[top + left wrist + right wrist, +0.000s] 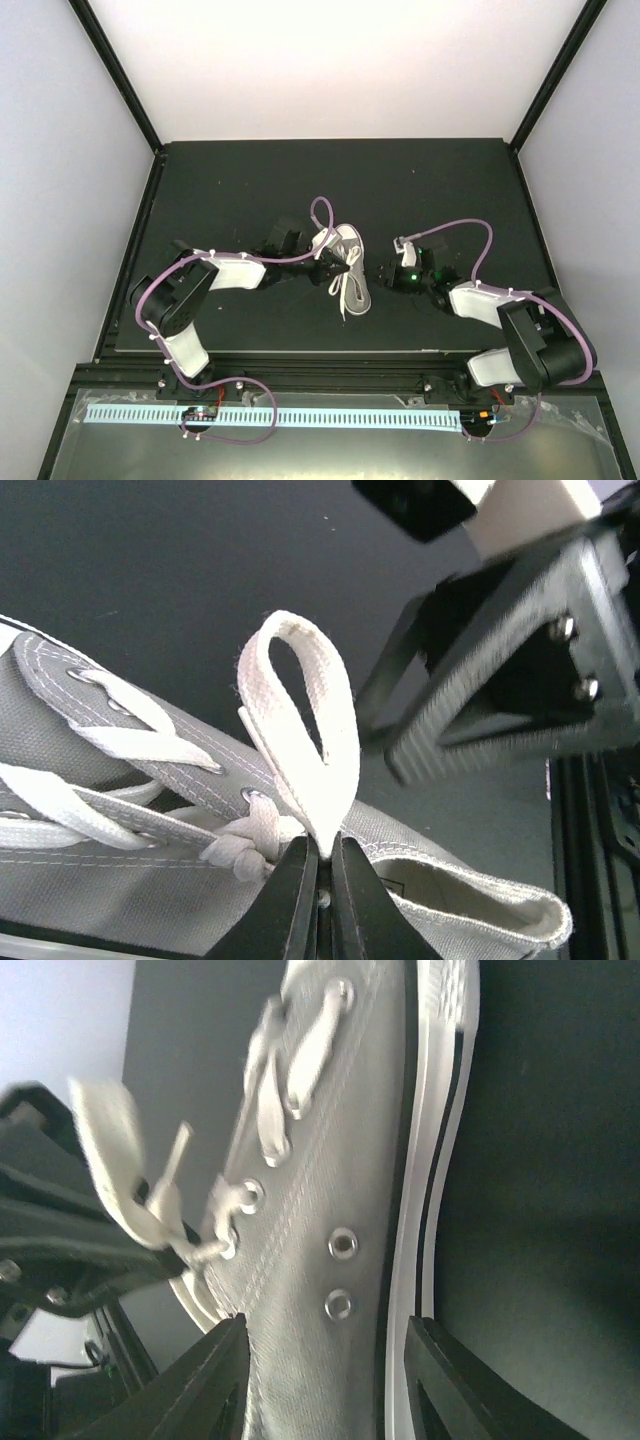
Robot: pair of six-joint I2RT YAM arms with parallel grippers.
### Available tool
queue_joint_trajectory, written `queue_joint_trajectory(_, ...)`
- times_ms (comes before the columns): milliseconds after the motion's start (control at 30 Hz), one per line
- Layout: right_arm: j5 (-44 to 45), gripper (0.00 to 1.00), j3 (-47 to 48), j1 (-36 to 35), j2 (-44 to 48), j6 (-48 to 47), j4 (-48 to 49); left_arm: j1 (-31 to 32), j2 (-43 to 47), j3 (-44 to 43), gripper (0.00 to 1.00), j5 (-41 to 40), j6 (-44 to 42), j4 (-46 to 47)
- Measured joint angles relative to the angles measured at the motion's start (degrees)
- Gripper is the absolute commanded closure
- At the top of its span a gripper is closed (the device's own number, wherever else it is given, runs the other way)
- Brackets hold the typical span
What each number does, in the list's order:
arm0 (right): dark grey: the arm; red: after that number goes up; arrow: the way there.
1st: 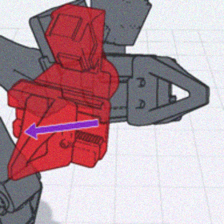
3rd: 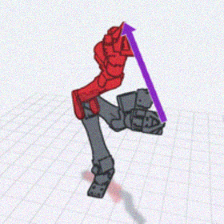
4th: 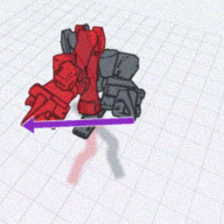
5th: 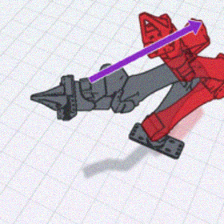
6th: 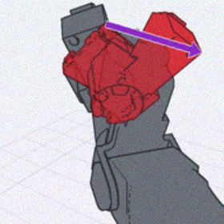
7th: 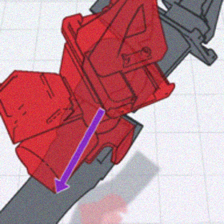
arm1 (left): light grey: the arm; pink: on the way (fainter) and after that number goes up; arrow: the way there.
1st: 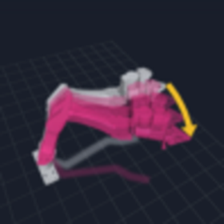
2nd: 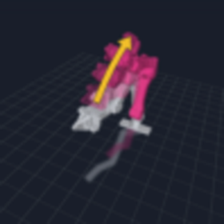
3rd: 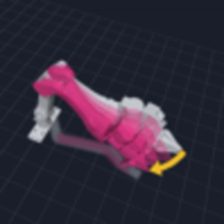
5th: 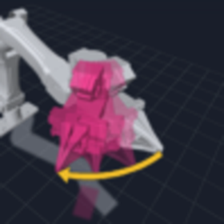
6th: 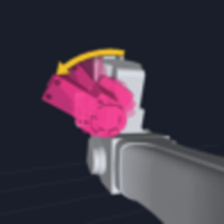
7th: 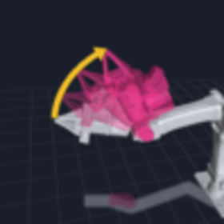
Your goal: Tie the shoes
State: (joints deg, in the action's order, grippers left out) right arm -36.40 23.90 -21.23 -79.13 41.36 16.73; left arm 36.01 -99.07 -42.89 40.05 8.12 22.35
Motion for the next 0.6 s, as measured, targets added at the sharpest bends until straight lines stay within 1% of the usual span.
queue_joint_trajectory(167, -0.24, 0.53, -2.71, -3.69, 0.07, 1.75, 0.31, -0.46, 0.09, 0.33, 0.98, 2.69, 0.11, 0.0)
queue_joint_trajectory(300, 0.46, 0.55, -4.57, -4.15, 1.38, 3.32, 0.5, -0.44, 0.09, 0.42, 0.99, 3.26, -0.5, 0.0)
queue_joint_trajectory(500, 3.54, 0.57, -0.22, -3.72, 1.9, 4.28, -0.61, -0.44, 0.48, 2.03, 0.98, 3.21, -2.54, 0.37)
queue_joint_trajectory(600, 4.35, 0.57, 2.84, -3.37, -0.22, 4.92, -0.09, -0.42, 0.72, 2.51, 0.98, 3.21, -3.34, 0.55)
